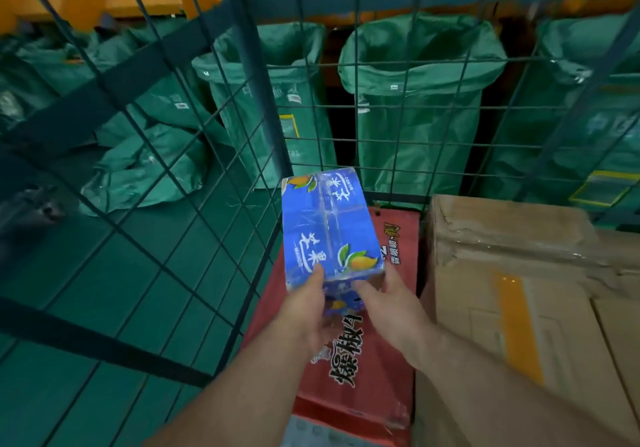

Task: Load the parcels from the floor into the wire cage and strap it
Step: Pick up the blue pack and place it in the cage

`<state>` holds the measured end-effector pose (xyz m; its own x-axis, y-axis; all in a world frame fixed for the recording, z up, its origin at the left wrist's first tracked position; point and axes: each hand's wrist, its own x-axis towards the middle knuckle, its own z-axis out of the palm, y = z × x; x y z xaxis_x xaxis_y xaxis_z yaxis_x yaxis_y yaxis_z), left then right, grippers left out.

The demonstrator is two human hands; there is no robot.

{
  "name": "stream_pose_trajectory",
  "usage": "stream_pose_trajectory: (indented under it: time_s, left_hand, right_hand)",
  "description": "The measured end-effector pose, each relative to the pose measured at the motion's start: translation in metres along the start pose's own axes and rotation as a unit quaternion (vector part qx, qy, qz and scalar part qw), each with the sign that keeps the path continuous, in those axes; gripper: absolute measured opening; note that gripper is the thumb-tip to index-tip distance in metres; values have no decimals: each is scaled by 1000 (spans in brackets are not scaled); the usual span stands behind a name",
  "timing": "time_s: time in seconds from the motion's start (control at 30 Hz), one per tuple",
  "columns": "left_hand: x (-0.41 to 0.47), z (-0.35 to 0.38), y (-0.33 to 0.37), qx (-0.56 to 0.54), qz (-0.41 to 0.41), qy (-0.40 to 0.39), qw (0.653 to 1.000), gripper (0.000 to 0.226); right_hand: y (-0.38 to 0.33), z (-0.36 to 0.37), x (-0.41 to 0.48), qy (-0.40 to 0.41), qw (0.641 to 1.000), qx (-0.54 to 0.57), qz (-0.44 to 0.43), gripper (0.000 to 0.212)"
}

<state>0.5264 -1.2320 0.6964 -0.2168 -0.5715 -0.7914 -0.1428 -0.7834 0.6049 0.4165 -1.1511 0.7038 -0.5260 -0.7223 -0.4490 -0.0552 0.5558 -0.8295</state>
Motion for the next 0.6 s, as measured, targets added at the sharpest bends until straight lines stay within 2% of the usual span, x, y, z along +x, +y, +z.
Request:
stream_pose_trajectory:
  time_s: [0.1, 0.17, 0.23, 0.27, 0.37, 0.47, 0.57, 0.6]
  left_hand:
    - [11, 3, 30, -8, 91, 21, 996, 18]
    - [17, -9, 48, 14, 128, 35, 991, 13]
    - [24, -22, 58, 19, 135, 6, 991, 13]
    - [25, -27, 60, 24, 133, -12, 991, 16]
    - [27, -31, 60, 32, 124, -66, 990, 20]
    - [13, -25, 44, 1, 101, -103, 989, 27]
    - [-7, -26, 4, 12, 61, -103, 993, 37]
    - [-15, -27, -12, 6, 51, -92, 994, 39]
  right_hand:
    - [-11, 26, 15, -36, 997, 57, -24, 23]
    - [-19, 56, 33, -55, 996, 49, -42, 42]
    - [-9, 86, 68, -51, 994, 84, -46, 69]
    - [-15, 89, 72, -52, 992, 112, -40, 73]
    - [-30, 81, 70, -60, 987, 151, -13, 56]
    - [-23, 74, 60, -56, 992, 116, -12, 63]
    - [-2, 76, 27, -57, 991, 119, -7, 33]
    - [4, 77, 9, -66, 989, 135, 12, 31]
